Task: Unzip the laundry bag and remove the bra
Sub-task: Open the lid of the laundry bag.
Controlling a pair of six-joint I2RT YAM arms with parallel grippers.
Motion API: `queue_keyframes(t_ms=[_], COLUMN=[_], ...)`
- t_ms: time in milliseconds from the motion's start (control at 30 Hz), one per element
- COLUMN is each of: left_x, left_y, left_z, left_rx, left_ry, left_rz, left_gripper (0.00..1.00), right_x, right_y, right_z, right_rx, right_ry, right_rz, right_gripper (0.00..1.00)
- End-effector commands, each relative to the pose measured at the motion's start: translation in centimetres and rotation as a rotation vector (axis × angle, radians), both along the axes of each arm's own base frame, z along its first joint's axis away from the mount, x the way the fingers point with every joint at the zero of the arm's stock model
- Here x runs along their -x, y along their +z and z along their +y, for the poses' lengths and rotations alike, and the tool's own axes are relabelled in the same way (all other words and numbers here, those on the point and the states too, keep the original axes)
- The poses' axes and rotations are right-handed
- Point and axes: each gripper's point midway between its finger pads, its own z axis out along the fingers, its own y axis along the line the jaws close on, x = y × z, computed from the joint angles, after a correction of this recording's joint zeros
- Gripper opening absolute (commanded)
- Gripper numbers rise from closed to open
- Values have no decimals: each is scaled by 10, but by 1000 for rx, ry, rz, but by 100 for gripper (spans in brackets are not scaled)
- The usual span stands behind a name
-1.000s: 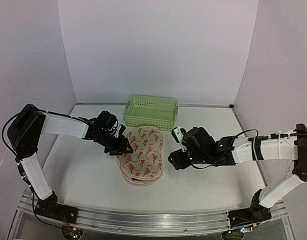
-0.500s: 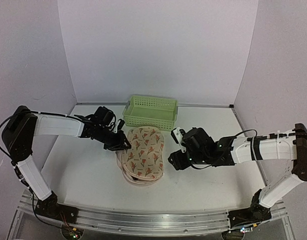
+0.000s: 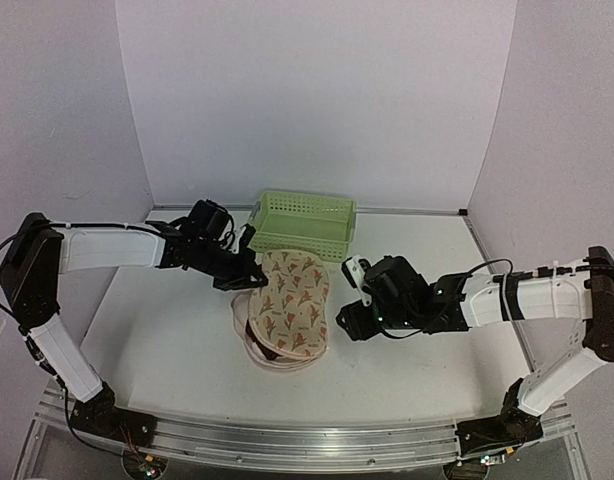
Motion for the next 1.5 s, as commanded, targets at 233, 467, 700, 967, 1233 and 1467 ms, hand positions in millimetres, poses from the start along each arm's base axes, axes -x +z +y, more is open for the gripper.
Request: queue_keyframes(t_ms=[233, 467, 700, 967, 1233, 1467], left_x=[8, 8, 5, 6, 11, 18], left_y=[86, 86, 61, 40, 89, 156], left_z=[-76, -119, -165, -209, -219, -204], left_rx=[146, 166, 169, 187, 263, 298], left_ry=[-82, -114, -166, -221, -295, -332], left_rz=[-105, -79, -28, 8, -85, -229], left_gripper=[0, 5, 7, 17, 52, 72], right_x=[-4, 5, 18, 29, 31, 29], right_y=[48, 74, 97, 101, 110, 118], right_z=[-26, -62, -90, -110, -118, -111], right_rx=[-125, -207, -289, -309, -331, -327], right_ry=[-113, -196, -231, -255, -268, -255], right_rz=[-125, -199, -248, -244, -259, -263], right_gripper=[60, 62, 64, 65, 67, 68])
